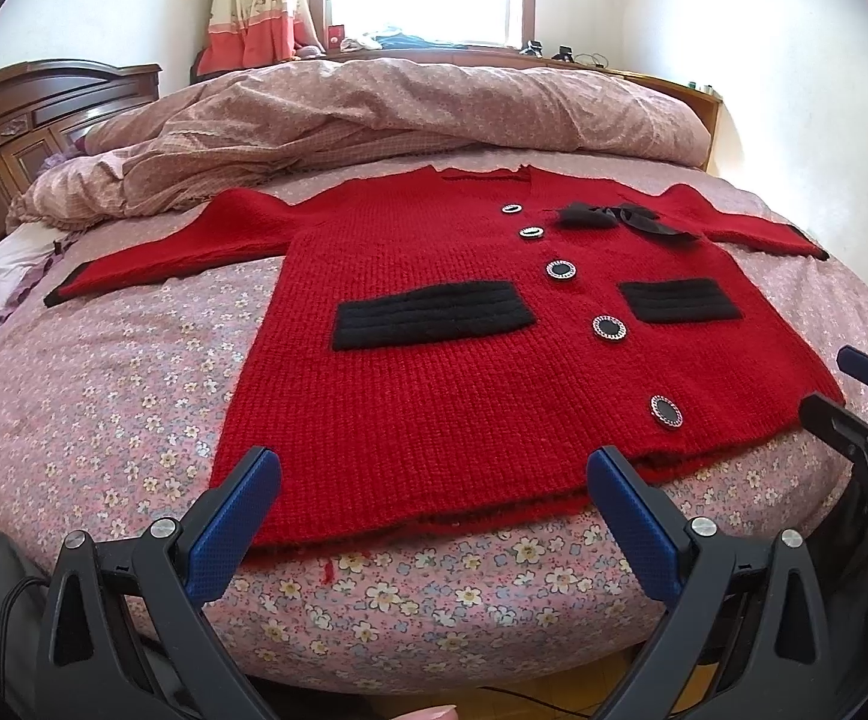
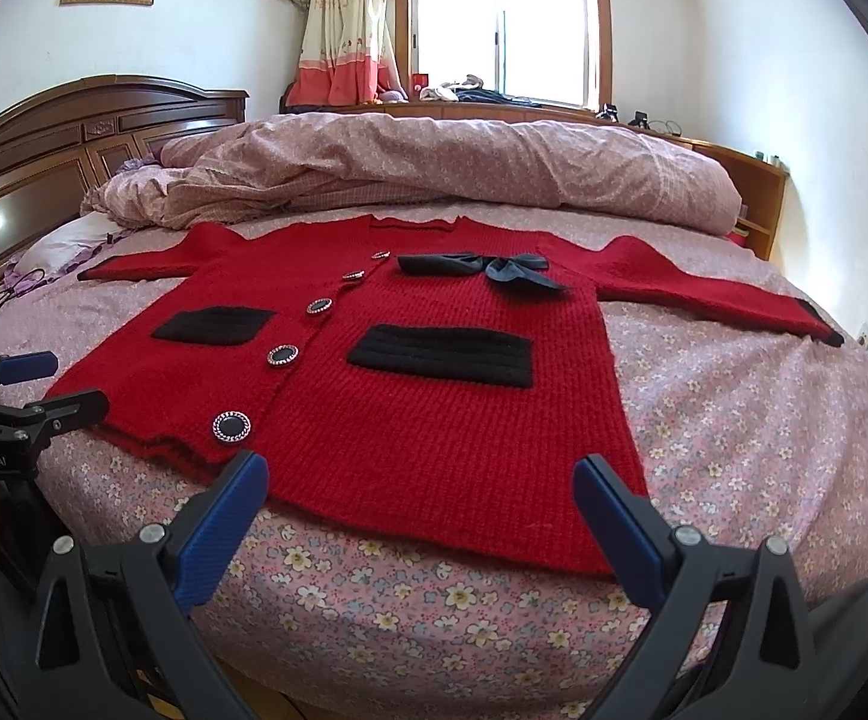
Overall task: Fold small clothes
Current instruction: 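Grasp the black cuff of a red sleeve with the left tool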
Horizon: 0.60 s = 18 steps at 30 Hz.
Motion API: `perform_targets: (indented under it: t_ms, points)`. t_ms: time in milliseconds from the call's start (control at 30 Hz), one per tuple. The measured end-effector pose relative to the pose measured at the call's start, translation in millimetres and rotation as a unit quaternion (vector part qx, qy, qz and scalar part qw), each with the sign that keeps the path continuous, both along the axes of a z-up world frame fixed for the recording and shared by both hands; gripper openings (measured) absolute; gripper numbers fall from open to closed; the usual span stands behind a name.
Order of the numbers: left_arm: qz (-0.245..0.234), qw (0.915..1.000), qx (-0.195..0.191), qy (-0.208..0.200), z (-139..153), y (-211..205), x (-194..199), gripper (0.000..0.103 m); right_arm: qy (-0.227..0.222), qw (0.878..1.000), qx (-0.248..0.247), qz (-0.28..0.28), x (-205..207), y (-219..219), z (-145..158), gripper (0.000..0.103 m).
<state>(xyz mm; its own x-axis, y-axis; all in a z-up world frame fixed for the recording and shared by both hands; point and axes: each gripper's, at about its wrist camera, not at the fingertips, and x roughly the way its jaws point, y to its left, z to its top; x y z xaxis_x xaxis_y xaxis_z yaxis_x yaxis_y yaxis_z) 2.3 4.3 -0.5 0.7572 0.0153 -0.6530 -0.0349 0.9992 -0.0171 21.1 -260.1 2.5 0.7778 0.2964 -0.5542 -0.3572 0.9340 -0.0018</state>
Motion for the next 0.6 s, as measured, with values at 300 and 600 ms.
perform_targets:
  t_ms: [300,600]
  points:
    - [0.037,0.9987,-0.034,-0.001,14,37,10,0.099,0.012,0.999,-0.003,0.045,11,26,8,0.103]
    - [0.111,0.9845,-0.136,-0.003,25,152,36,0.099,0.022,0.989,0.005,0.147,35,119,32,0.103]
